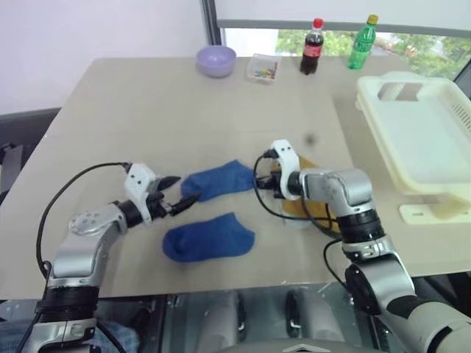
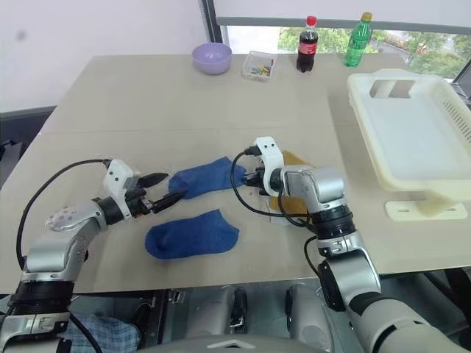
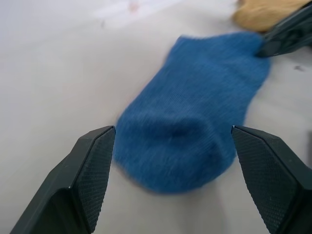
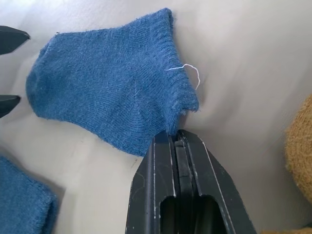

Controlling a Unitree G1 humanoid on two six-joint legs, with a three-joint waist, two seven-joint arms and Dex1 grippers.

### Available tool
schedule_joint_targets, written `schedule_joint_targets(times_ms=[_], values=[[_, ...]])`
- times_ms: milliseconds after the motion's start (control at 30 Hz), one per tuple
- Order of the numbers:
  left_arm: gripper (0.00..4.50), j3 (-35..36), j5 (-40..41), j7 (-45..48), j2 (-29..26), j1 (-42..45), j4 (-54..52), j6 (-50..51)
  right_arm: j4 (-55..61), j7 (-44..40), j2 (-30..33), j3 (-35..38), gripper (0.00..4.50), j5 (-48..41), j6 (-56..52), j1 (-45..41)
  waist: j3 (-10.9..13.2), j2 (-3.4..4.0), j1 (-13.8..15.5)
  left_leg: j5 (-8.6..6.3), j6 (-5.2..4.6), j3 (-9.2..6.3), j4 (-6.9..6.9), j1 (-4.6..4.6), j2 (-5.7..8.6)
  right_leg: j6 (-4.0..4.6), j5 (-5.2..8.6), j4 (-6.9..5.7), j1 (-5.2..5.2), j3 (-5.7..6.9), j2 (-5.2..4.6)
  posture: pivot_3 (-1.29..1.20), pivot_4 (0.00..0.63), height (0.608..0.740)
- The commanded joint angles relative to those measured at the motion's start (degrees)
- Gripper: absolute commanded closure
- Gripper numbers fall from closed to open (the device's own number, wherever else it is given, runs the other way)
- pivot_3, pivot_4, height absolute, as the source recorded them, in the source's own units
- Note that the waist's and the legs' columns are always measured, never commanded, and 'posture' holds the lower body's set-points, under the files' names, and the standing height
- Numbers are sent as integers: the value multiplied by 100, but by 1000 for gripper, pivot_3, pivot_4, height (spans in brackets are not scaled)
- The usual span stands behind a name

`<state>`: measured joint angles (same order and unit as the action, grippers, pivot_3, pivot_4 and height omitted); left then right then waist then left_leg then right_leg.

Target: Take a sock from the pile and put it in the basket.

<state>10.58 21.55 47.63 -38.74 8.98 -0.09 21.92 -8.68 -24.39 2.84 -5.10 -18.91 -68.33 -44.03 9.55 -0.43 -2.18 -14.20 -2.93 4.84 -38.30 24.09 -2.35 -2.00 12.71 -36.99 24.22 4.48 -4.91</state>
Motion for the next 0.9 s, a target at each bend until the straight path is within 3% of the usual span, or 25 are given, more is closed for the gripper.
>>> schedule_joint_targets(times_ms=[33,300,633,667,700,767,900], values=[[397,18,-78,-262,11,244,113,190,146,24,32,-96,4450,15,127,18,0,-1,5,0,0,-1,0,0,0,0,0,-1,0,0,0,0,150,733],[397,-361,-592,-589,30,580,578,391,130,62,51,-185,4450,56,244,58,-2,-3,1,1,0,-3,0,-2,0,0,0,-4,-1,1,1,0,150,733],[397,-349,-94,-440,-36,509,284,1760,213,69,155,-269,4450,72,281,138,-4,-1,-4,0,-1,-2,-1,-21,0,0,0,-9,-16,-2,-1,0,150,733],[933,-373,-70,-443,-57,494,268,1917,211,64,160,-281,4500,71,285,137,-4,-1,-5,0,-1,-1,-1,-21,0,0,0,-9,-16,-3,-1,0,150,733],[1098,-396,-44,-434,-76,476,249,2056,214,62,163,-293,4500,69,286,135,-4,-1,-5,0,0,-1,-1,-22,1,0,1,-9,-16,-4,-1,0,150,733],[1941,-437,-41,-437,-100,459,222,2211,207,61,169,-304,4500,69,294,127,-6,1,-5,0,0,0,-1,-23,1,0,1,-9,-16,-5,-2,0,150,733],[3783,-486,-17,-438,-103,466,201,2369,186,51,184,-322,4500,78,318,116,-10,6,2,-1,0,-1,-1,-26,2,0,1,-9,-18,-6,-3,0,150,733]])
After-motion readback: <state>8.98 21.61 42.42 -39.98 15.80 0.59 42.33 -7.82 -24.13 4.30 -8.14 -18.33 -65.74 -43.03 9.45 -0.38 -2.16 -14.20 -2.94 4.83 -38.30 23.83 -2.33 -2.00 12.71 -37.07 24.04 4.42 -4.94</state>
